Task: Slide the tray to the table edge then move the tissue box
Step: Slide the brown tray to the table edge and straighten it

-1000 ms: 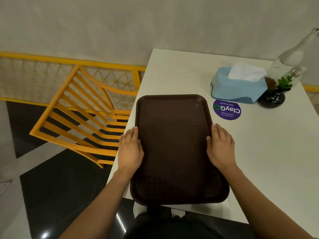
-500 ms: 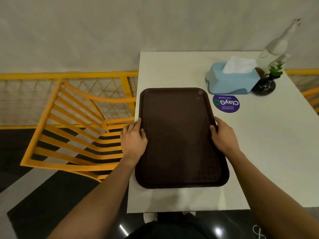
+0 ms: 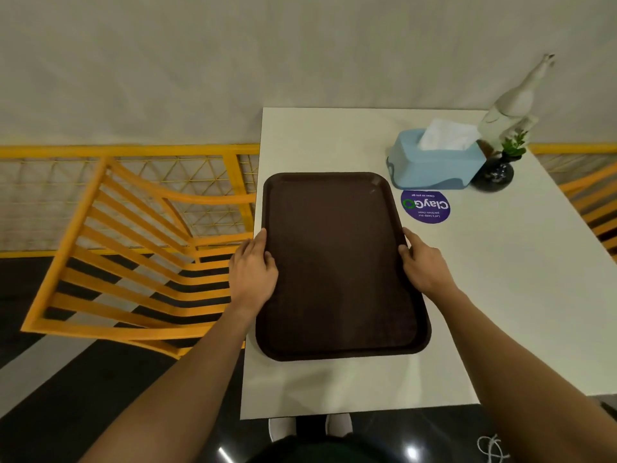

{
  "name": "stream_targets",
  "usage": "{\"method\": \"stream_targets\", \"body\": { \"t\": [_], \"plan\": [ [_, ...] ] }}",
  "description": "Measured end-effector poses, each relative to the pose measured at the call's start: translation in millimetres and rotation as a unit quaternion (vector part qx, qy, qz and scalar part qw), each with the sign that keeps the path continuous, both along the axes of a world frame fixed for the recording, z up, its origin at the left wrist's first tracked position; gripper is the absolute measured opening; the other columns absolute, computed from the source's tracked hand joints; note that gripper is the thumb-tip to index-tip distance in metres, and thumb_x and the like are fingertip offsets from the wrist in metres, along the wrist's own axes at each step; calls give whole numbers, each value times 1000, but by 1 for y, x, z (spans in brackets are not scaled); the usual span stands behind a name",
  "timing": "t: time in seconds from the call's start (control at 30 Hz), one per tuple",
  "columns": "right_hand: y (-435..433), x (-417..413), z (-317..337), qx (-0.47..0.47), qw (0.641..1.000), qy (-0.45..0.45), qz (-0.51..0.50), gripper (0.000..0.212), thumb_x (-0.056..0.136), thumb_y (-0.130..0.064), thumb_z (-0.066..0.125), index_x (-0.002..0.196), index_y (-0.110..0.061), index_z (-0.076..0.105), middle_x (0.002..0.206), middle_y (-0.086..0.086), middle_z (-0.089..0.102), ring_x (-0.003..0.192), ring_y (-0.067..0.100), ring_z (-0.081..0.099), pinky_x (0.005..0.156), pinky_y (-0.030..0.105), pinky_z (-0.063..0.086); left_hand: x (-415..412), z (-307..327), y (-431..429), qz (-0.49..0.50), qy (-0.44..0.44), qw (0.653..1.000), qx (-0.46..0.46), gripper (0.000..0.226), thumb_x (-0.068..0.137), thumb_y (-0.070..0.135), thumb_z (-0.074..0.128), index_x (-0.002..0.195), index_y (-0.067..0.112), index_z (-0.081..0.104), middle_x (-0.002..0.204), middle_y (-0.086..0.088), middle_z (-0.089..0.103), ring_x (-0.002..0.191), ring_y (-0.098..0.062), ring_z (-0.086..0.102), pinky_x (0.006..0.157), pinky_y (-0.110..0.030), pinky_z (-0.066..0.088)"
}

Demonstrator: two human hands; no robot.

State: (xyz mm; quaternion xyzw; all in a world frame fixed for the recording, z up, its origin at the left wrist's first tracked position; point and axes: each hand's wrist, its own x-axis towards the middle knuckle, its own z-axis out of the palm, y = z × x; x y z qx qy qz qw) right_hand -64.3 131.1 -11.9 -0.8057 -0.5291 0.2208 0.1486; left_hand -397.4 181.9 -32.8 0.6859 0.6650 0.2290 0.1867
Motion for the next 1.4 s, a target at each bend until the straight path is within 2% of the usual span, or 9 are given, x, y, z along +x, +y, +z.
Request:
{"method": "stream_targets", "body": {
  "t": [0.2, 0.43, 0.87, 1.4],
  "plan": [
    [-25, -13, -6, 52, 997, -48, 23, 52, 107, -30, 36, 157, -17, 27, 138, 14, 59, 117, 38, 60, 99, 50, 49, -1, -4, -14, 8, 1, 1000, 3, 52, 101, 20, 46, 152, 19, 39, 145, -10, 55, 143, -30, 38, 115, -50, 33],
    [-26, -11, -8, 54, 991, -123, 23, 49, 107, -29, 32, 155, -17, 29, 120, 14, 67, 103, 35, 64, 94, 53, 45, 0, -1, -9, -16, 17, 1000, -1, 52, 102, 22, 44, 154, 17, 37, 147, -9, 53, 144, -30, 37, 116, -50, 33],
    [-23, -8, -6, 27, 988, -145, 36, 51, 107, -34, 28, 156, -18, 27, 125, 11, 66, 106, 32, 63, 99, 53, 43, 1, -3, -10, -21, 36, 999, -3, 53, 103, 24, 43, 154, 16, 36, 149, -9, 51, 145, -31, 36, 117, -51, 32],
    [-25, -10, -13, 46, 987, -150, 29, 50, 107, -34, 28, 155, -19, 27, 118, 11, 67, 101, 32, 63, 95, 52, 44, -1, 2, -12, -20, 14, 1000, -15, 53, 102, 23, 44, 154, 17, 35, 151, -8, 49, 146, -30, 34, 117, -51, 31]
  ]
}}
